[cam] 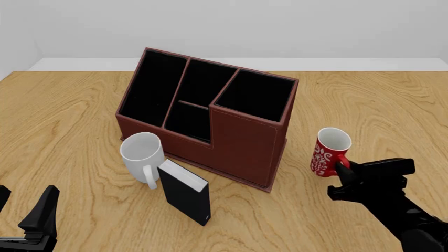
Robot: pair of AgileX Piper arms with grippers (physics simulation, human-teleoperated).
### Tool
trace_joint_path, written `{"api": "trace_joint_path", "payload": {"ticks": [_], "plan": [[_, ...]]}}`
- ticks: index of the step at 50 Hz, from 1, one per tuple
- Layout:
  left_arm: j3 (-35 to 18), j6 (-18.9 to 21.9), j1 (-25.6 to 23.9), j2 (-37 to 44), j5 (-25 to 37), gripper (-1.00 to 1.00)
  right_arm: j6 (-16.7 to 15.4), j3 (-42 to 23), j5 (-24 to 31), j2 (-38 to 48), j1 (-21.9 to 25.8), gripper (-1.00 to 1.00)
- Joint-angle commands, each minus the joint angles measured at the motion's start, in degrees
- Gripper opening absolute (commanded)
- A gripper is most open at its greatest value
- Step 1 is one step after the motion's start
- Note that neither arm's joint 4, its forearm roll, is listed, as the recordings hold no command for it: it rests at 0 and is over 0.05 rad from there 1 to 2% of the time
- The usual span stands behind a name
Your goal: Pick up the red mug and place it to the right of the caddy.
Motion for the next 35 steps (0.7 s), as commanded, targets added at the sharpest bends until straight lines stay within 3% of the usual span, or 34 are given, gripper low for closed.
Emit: {"api": "trace_joint_path", "payload": {"ticks": [1, 35], "plan": [[0.0, 0.0, 0.0, 0.0, 0.0, 1.0, 1.91, 0.53, 1.21, -2.87, 2.41, -1.0], [0.0, 0.0, 0.0, 0.0, 0.0, 1.0, 2.96, 0.0, -0.95, 0.05, 7.3, -1.0]]}}
